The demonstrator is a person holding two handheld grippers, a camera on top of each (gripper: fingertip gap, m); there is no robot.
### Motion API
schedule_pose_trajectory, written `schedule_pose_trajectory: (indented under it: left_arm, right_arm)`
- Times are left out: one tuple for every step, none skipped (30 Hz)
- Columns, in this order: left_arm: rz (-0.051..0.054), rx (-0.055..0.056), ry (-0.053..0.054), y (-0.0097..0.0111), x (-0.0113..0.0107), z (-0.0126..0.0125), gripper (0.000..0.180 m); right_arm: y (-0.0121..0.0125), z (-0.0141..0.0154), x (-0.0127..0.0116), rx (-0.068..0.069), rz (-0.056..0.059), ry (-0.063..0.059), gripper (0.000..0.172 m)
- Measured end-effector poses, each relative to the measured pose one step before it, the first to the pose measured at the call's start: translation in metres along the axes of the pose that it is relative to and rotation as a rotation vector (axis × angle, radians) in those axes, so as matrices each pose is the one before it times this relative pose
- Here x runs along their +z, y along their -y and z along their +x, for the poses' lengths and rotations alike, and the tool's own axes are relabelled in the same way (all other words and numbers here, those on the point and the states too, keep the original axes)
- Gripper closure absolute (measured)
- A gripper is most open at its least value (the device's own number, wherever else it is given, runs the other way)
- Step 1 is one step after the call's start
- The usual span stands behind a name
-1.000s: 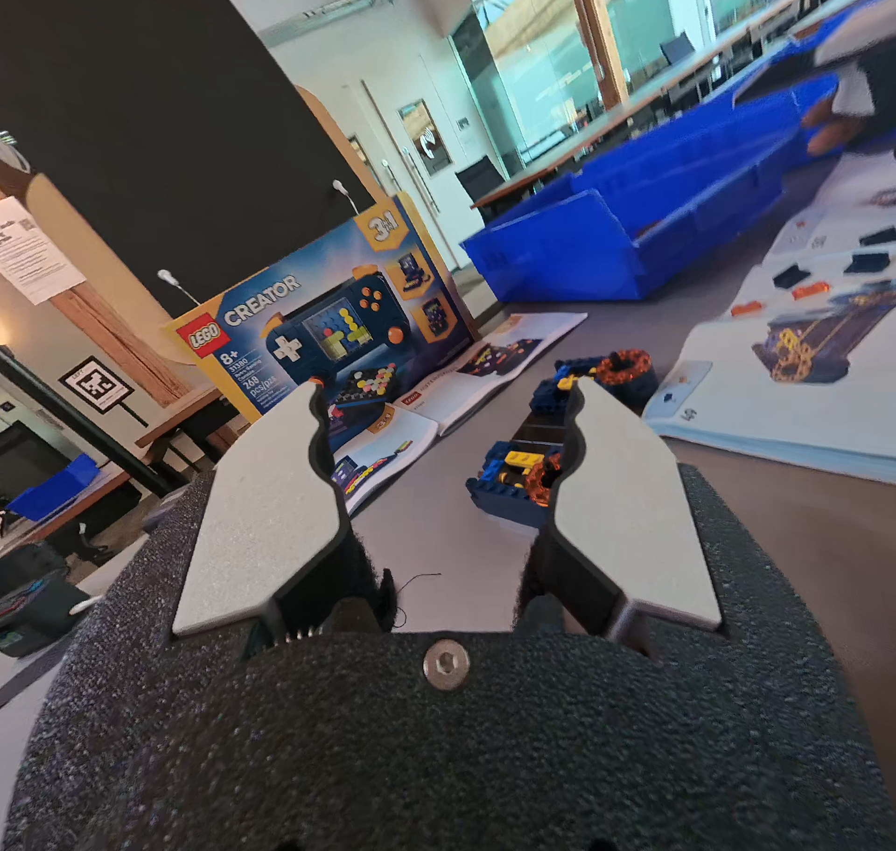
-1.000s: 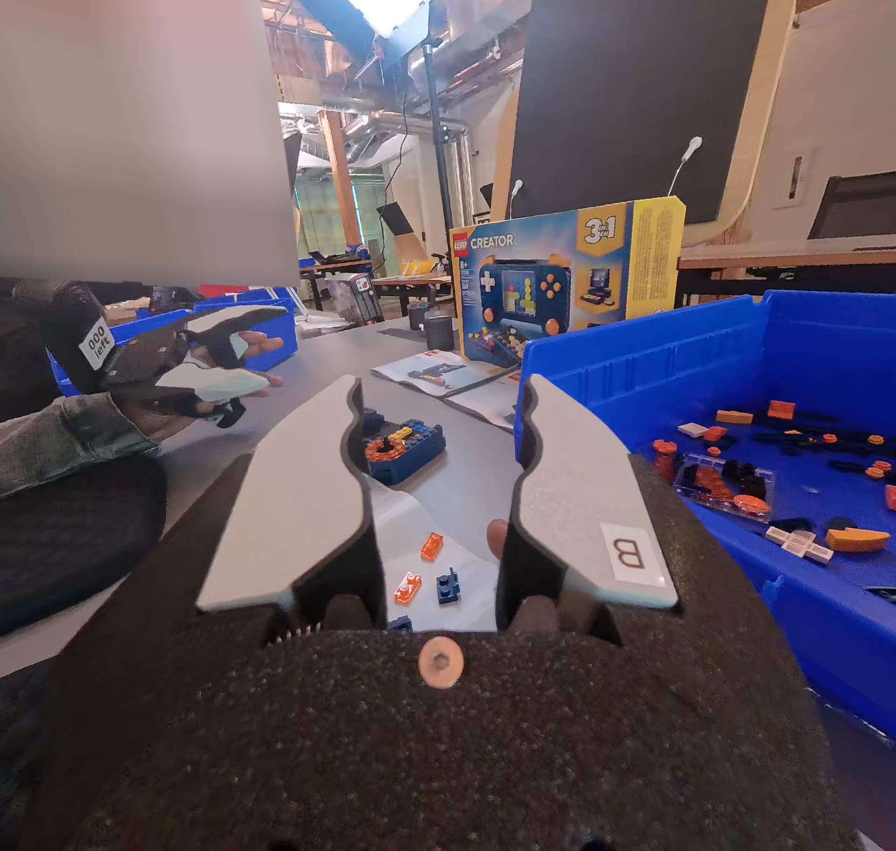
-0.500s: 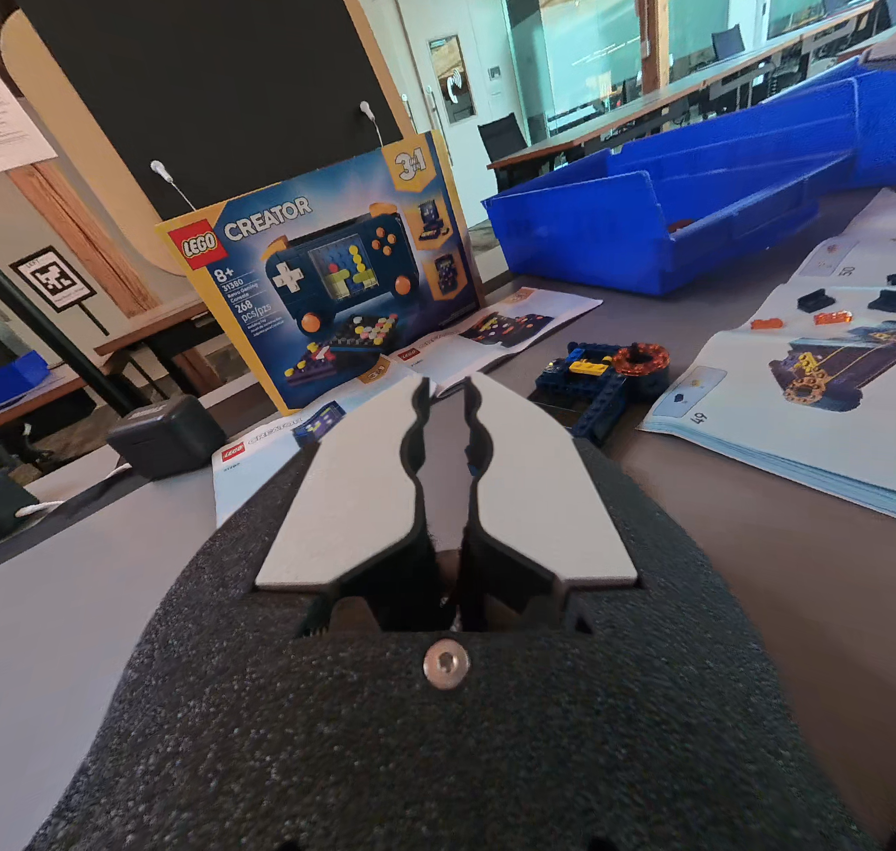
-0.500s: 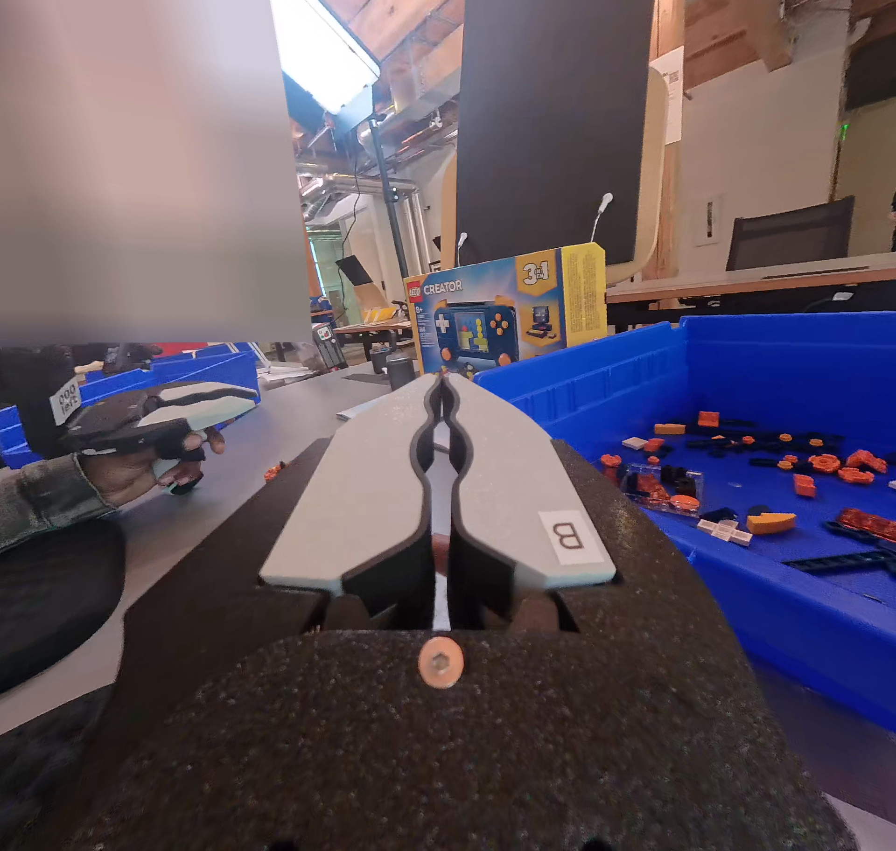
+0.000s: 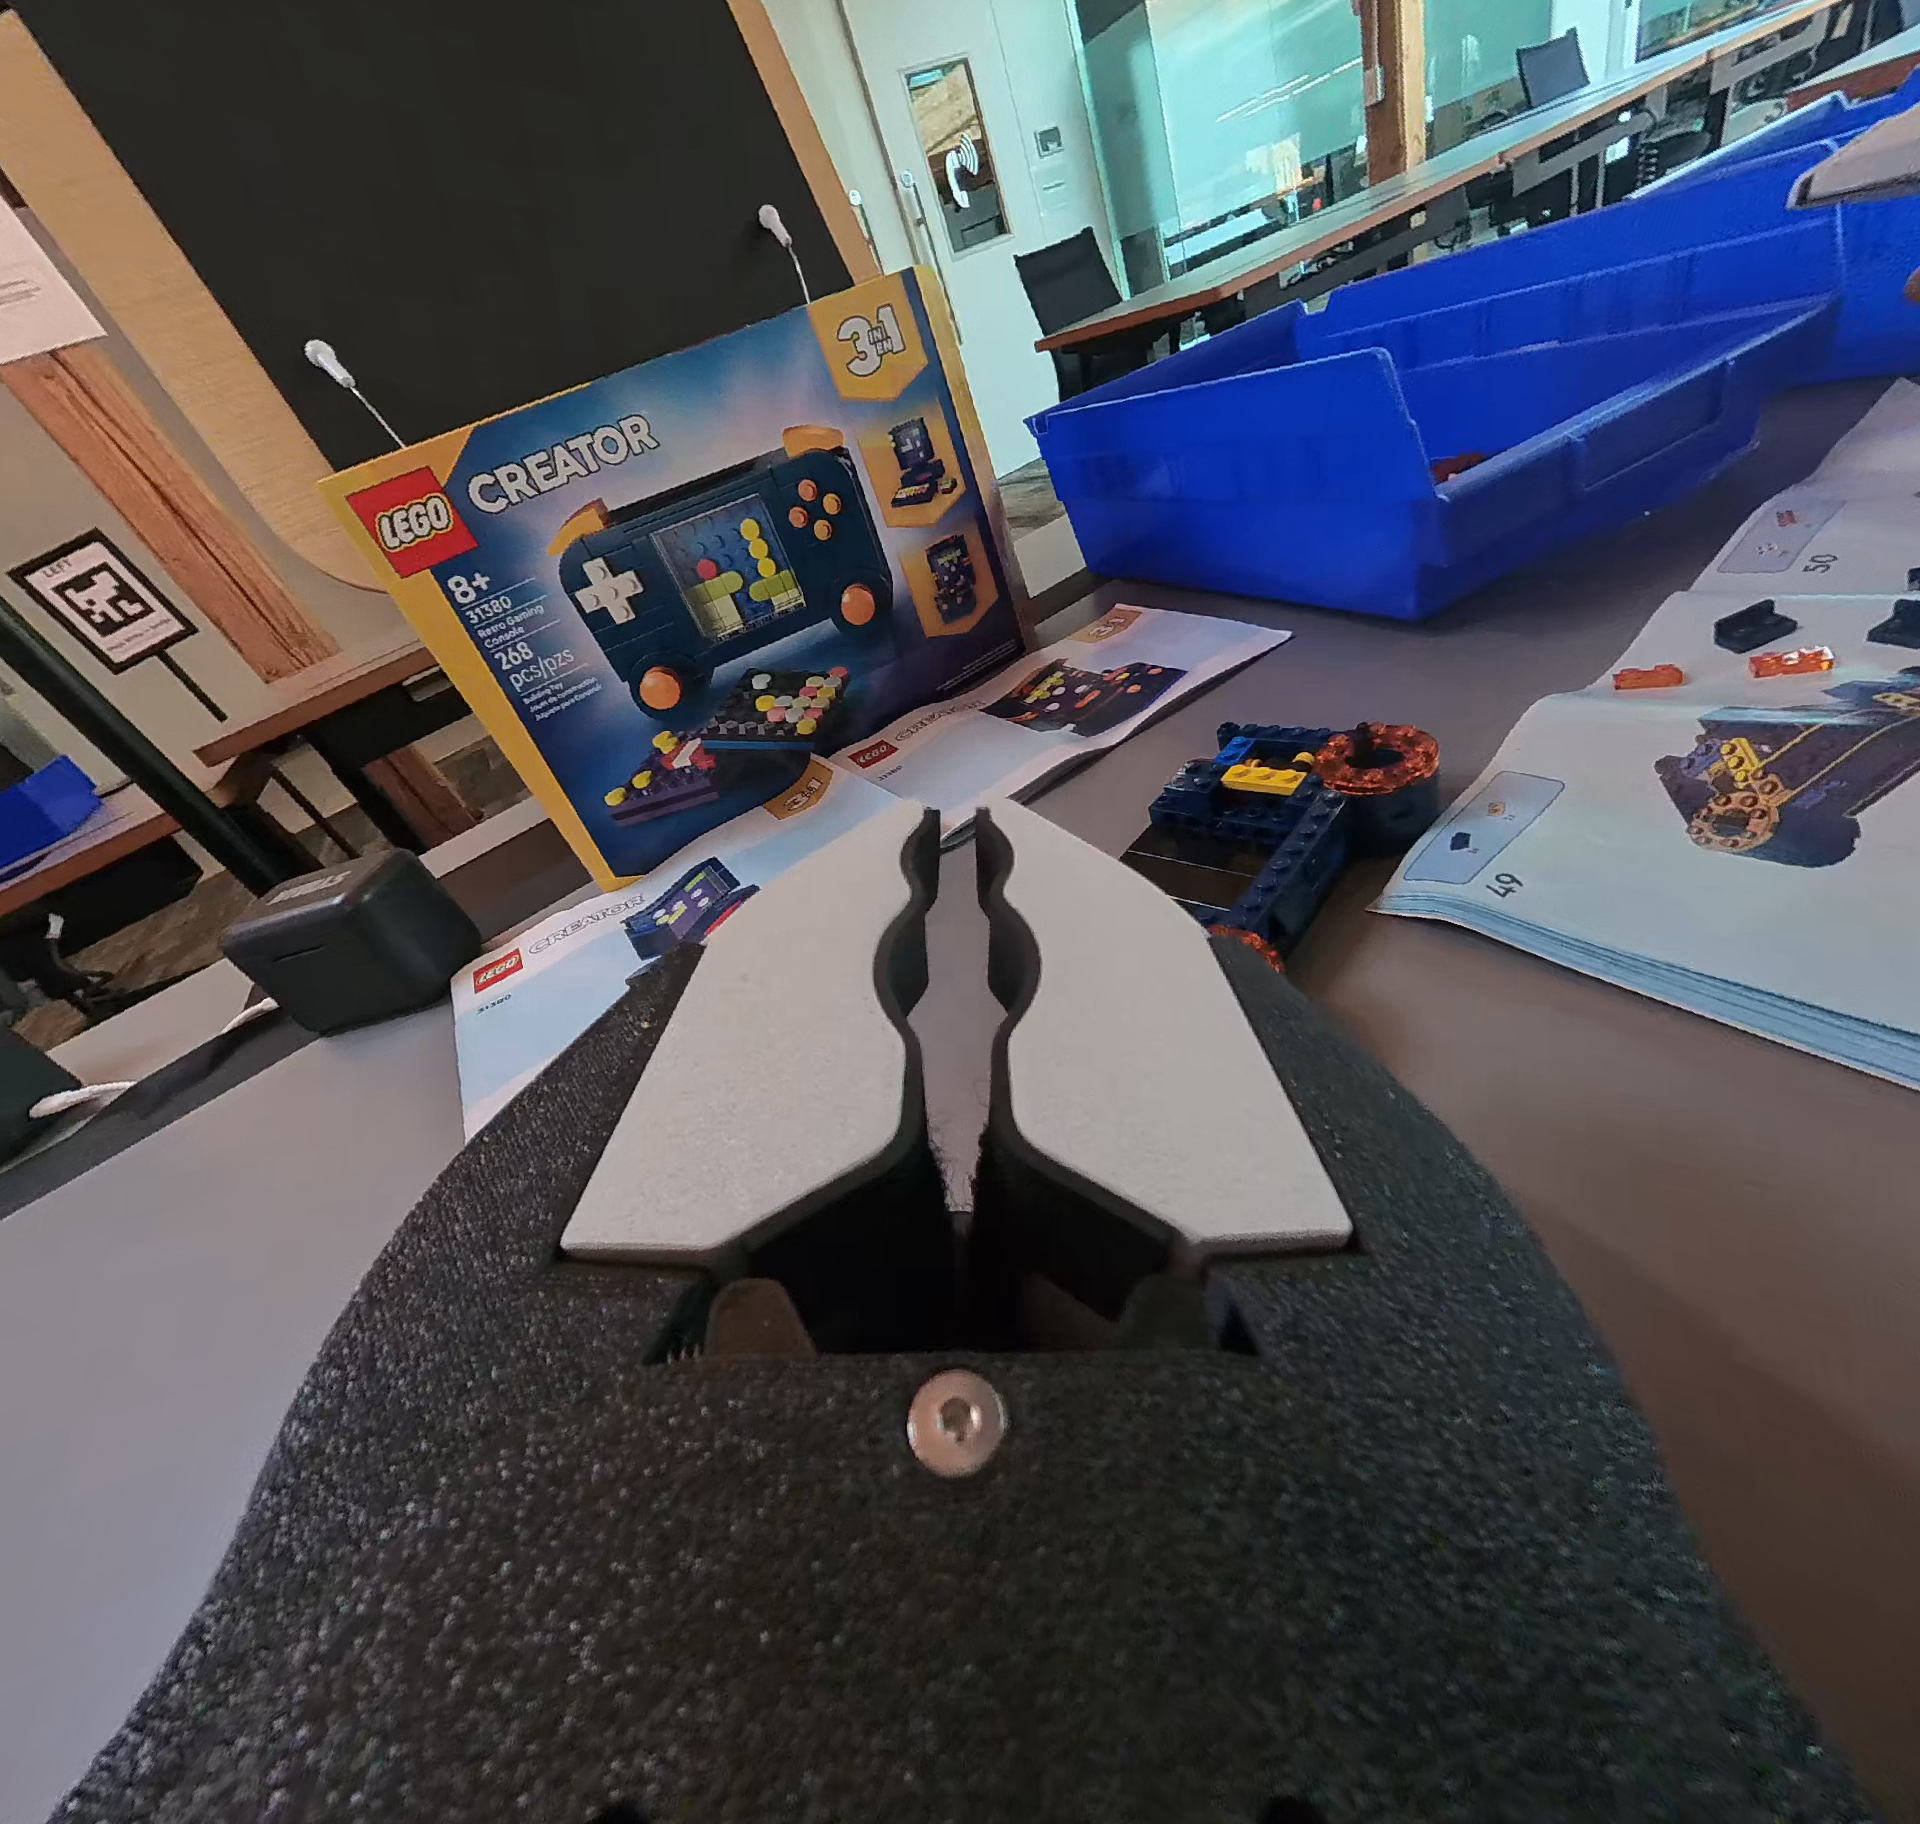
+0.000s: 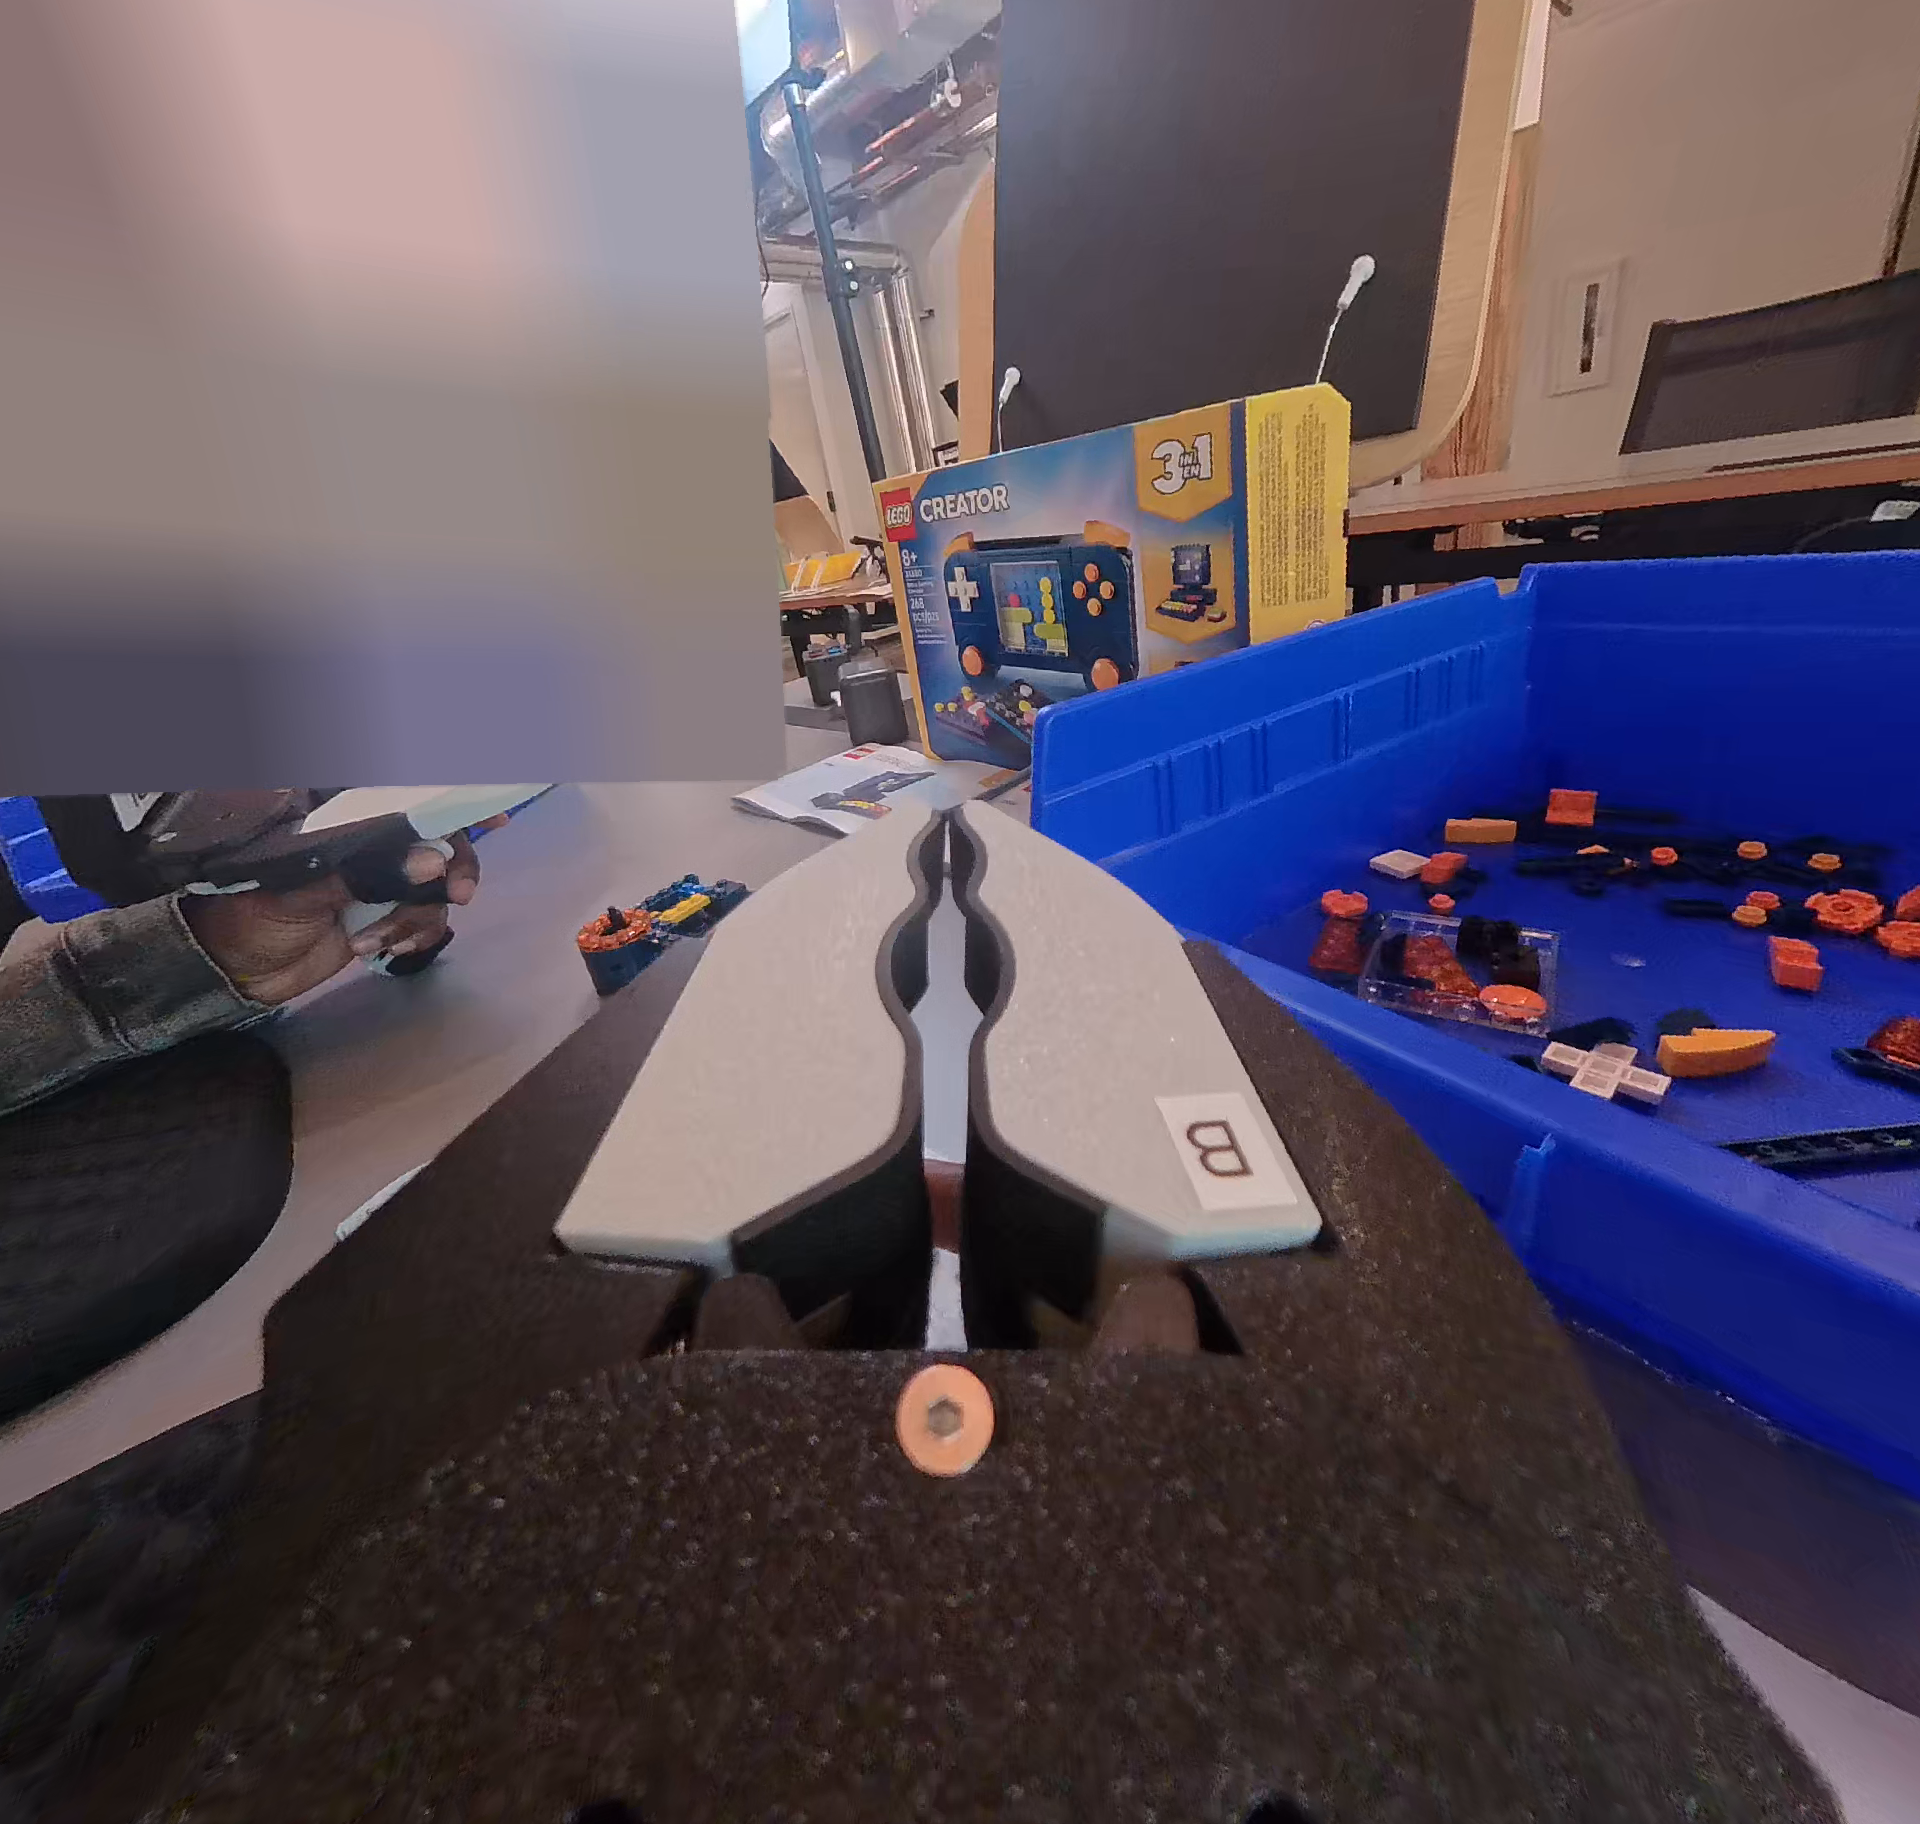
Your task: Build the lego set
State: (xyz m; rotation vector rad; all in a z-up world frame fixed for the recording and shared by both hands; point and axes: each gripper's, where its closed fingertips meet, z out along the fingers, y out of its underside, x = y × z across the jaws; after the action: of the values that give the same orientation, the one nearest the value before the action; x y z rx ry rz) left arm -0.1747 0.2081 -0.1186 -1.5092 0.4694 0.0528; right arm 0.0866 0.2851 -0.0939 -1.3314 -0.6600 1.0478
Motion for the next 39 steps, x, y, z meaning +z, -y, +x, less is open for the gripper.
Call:
schedule_pose_trajectory:
  left_arm:
    - [-0.0009, 0.0045, -0.0018, -0.00036, 0.00026, 0.00045, 0.174]
    - [-0.0004, 0.0026, -0.0001, -0.00012, 0.00018, 0.00023, 0.174]
    - [0.0000, 0.0007, -0.0016, -0.00004, 0.00015, 0.00035, 0.174]
    - [0.0003, -0.0006, -0.0012, -0.00007, 0.00012, 0.00020, 0.174]
    - [0.0002, -0.0013, -0.0009, -0.00008, 0.00011, 0.00021, 0.174]
    - [0.0001, -0.0007, -0.0025, -0.00003, 0.00017, 0.00023, 0.174]
    - [0.0004, -0.0004, -0.0052, -0.00006, 0.00012, 0.00071, 0.174]
    - [0.0001, -0.0006, -0.0046, 0.00001, 0.00010, 0.00062, 0.174]
    - [-0.0003, -0.0003, -0.0022, -0.00012, 0.00020, 0.00038, 0.174]
    - [-0.0002, 0.0004, -0.0004, -0.00007, 0.00014, 0.00021, 0.174]
    - [0.0000, 0.0005, 0.0007, -0.00012, 0.00006, 0.00012, 0.174]
    - [-0.0003, 0.0005, 0.0004, -0.00007, 0.00013, 0.00009, 0.174]
    - [-0.0006, 0.0005, -0.0004, -0.00012, 0.00021, 0.00018, 0.174]
    - [-0.0004, 0.0004, 0.0001, -0.00009, 0.00012, 0.00015, 0.174]
    - [0.0000, 0.0007, 0.0000, -0.00003, 0.00016, 0.00013, 0.174]
    - [-0.0004, 0.0011, 0.0001, -0.00005, 0.00016, 0.00018, 0.174]
    - [-0.0008, 0.0014, 0.0000, -0.00020, 0.00013, 0.00021, 0.174]
    - [-0.0007, 0.0010, -0.0003, -0.00011, 0.00023, 0.00021, 0.173]
    - [-0.0006, 0.0009, -0.0002, -0.00012, 0.00011, 0.00015, 0.173]
    - [-0.0005, 0.0014, -0.0007, -0.00007, 0.00014, 0.00026, 0.173]
    - [-0.0008, 0.0016, -0.0009, -0.00017, 0.00016, 0.00040, 0.173]
    - [-0.0012, 0.0019, -0.0014, -0.00013, 0.00022, 0.00038, 0.173]
    - [-0.0014, 0.0026, -0.0015, -0.00021, 0.00014, 0.00050, 0.173]
    - [-0.0016, 0.0028, -0.0016, -0.00014, 0.00022, 0.00043, 0.173]
    - [-0.0016, 0.0026, -0.0015, -0.00027, 0.00020, 0.00039, 0.173]
    - [-0.0016, 0.0025, -0.0020, -0.00015, 0.00022, 0.00050, 0.173]
    - [-0.0023, 0.0035, -0.0020, -0.00033, 0.00018, 0.00047, 0.173]
    - [-0.0015, 0.0020, -0.0007, -0.00019, 0.00008, 0.00023, 0.173]
    - [-0.0004, 0.0015, -0.0012, -0.00004, 0.00006, 0.00035, 0.173]
    - [0.0002, 0.0012, -0.0003, 0.00001, -0.00002, 0.00020, 0.173]
    - [0.0004, 0.0011, -0.0002, 0.00010, -0.00004, 0.00007, 0.173]
    - [0.0003, 0.0009, -0.0001, -0.00001, -0.00004, 0.00011, 0.173]
    - [-0.0007, 0.0012, -0.0002, -0.00001, -0.00009, 0.00015, 0.173]
    - [-0.0032, 0.0020, 0.0004, -0.00042, 0.00005, 0.00005, 0.173]
    - [-0.0056, 0.0035, 0.0016, -0.00069, -0.00009, -0.00012, 0.172]
    - [-0.0063, 0.0047, 0.0019, -0.00080, 0.00002, -0.00007, 0.172]
    - [-0.0056, 0.0041, 0.0009, -0.00070, -0.00003, 0.00014, 0.172]
    - [-0.0045, 0.0044, -0.0004, -0.00052, 0.00007, 0.00037, 0.172]
    - [-0.0031, 0.0042, 0.0009, -0.00036, -0.00005, 0.00019, 0.172]
  right_arm:
    - [-0.00092, 0.00012, 0.00045, 0.0001, -0.0060, -0.0009, 0.171]
    - [-0.00088, -0.00010, 0.00035, -0.0016, -0.0055, -0.0003, 0.171]
    - [-0.00080, -0.00037, 0.00046, -0.0025, -0.0046, 0.0013, 0.171]
    - [-0.00087, -0.00035, 0.00038, -0.0033, -0.0051, 0.0008, 0.171]
    - [-0.00097, -0.00013, 0.00050, -0.0025, -0.0059, -0.0002, 0.171]
    - [-0.00119, 0.00021, 0.00047, -0.0006, -0.0066, -0.0012, 0.170]
    - [-0.00120, 0.00039, 0.00061, 0.0007, -0.0074, -0.0025, 0.170]
    - [-0.00107, 0.00045, 0.00052, 0.0015, -0.0069, -0.0020, 0.170]
    - [-0.00045, 0.00014, 0.00025, 0.0017, -0.0034, 0.0004, 0.170]
    - [-0.00015, 0.00019, 0.00013, 0.0019, -0.0013, -0.0008, 0.170]
    - [-0.00010, 0.00051, 0.00005, 0.0021, -0.0005, -0.0019, 0.170]
    - [0.00010, 0.00042, -0.00002, 0.0029, 0.0003, -0.0021, 0.170]
    - [-0.00002, 0.00077, -0.00008, 0.0041, 0.0003, -0.0025, 0.170]
    - [0.00006, 0.00065, -0.00008, 0.0049, 0.0002, -0.0021, 0.170]
    - [-0.00011, 0.00061, 0.00000, 0.0054, -0.0004, -0.0016, 0.169]
    - [-0.00007, 0.00063, -0.00003, 0.0054, -0.0003, -0.0008, 0.169]
    - [0.00009, 0.00051, -0.00007, 0.0048, 0.0003, -0.0010, 0.169]
    - [0.00009, 0.00038, -0.00015, 0.0042, 0.0005, -0.0010, 0.169]
    - [0.00012, 0.00024, -0.00017, 0.0027, 0.0008, 0.0002, 0.169]
    - [0.00005, 0.00005, -0.00009, 0.0016, 0.0007, 0.0002, 0.169]
    - [0.00008, -0.00001, 0.00004, 0.0007, -0.0003, 0.0002, 0.169]
    - [-0.00014, -0.00006, 0.00006, 0.0001, -0.0010, 0.0008, 0.169]
    - [-0.00004, -0.00004, 0.00007, 0.0002, -0.0010, 0.0004, 0.169]
    - [-0.00009, 0.00002, -0.00001, 0.0004, -0.0008, 0.0003, 0.169]
    - [-0.00007, 0.00003, 0.00004, 0.0012, -0.0007, 0.0004, 0.169]
    - [0.00004, 0.00013, -0.00006, 0.0020, -0.0003, 0.0005, 0.168]
    - [0.00000, 0.00019, -0.00004, 0.0022, 0.0001, 0.0001, 0.167]
    - [0.00008, -0.00001, 0.00002, 0.0015, 0.0002, 0.0009, 0.166]
    - [0.00005, -0.00014, -0.00007, 0.0002, 0.0002, 0.0013, 0.166]
    - [0.00014, -0.00001, -0.00010, -0.0008, 0.0003, 0.0000, 0.166]
    - [0.00004, -0.00026, -0.00004, -0.0016, 0.0000, 0.0003, 0.166]
    - [-0.00008, -0.00040, 0.00000, -0.0022, -0.0007, 0.0014, 0.166]
    - [0.00002, -0.00031, 0.00001, -0.0024, -0.0007, 0.0007, 0.167]
    - [-0.00009, -0.00021, 0.00000, -0.0018, -0.0008, -0.0002, 0.167]
    - [-0.00008, 0.00001, 0.00006, -0.0006, -0.0004, -0.0001, 0.167]
    - [0.00003, 0.00003, -0.00008, 0.0007, 0.0001, -0.0003, 0.167]
    - [0.00014, 0.00014, -0.00015, 0.0018, 0.0004, 0.0003, 0.167]
    - [0.00006, 0.00011, -0.00005, 0.0018, 0.0007, 0.0003, 0.167]
    - [0.00027, -0.00003, -0.00029, 0.0005, 0.0016, 0.0006, 0.167]
